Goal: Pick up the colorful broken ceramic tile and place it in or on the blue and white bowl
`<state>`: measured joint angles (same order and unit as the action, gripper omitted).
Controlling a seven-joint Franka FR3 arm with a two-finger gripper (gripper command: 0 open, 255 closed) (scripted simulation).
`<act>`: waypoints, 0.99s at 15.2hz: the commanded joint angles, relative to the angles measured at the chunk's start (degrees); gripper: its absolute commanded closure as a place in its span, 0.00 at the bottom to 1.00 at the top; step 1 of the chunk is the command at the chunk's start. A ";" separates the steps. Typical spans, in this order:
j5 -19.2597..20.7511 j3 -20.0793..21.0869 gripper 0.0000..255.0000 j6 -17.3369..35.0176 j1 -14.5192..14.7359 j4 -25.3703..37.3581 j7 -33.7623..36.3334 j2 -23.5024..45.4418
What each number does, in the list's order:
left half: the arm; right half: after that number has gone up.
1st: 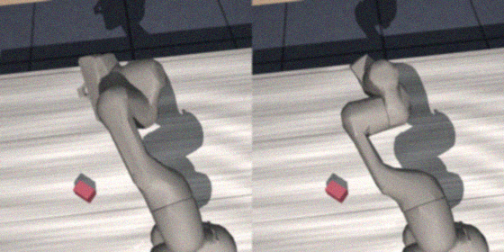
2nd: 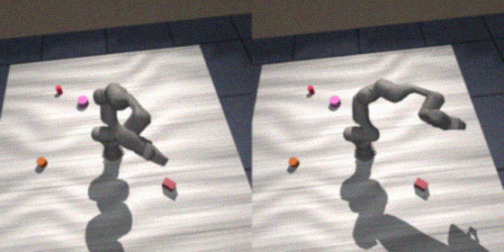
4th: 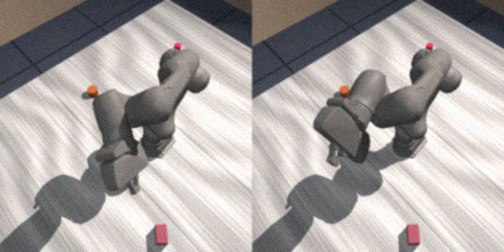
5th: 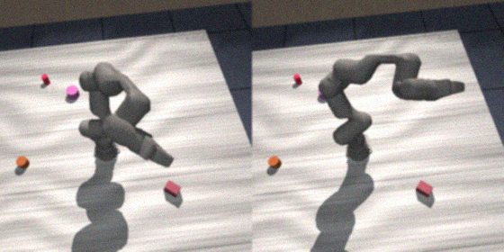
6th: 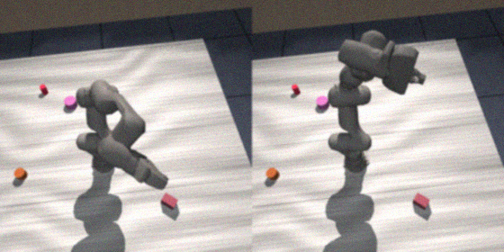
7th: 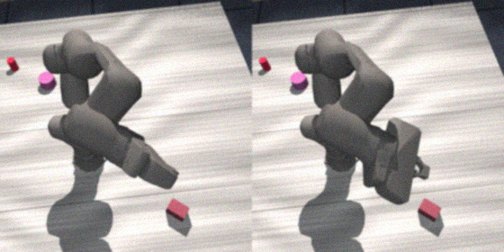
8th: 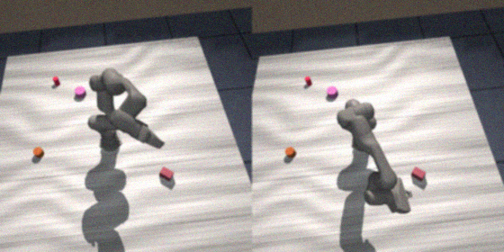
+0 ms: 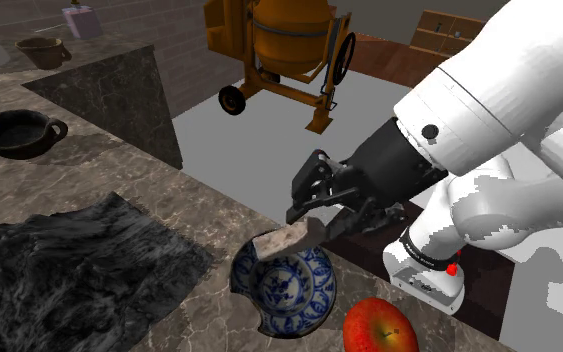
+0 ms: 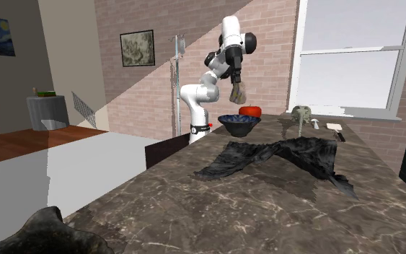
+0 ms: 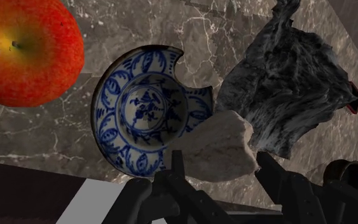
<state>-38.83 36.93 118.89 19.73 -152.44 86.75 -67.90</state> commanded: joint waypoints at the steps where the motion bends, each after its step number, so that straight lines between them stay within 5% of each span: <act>1: -0.86 0.84 1.00 1.21 0.48 -1.37 -0.08 -0.19; 15: -6.60 6.56 1.00 8.92 3.26 -8.64 -0.78 0.45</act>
<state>-45.33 43.39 127.67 22.96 -161.02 85.98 -67.48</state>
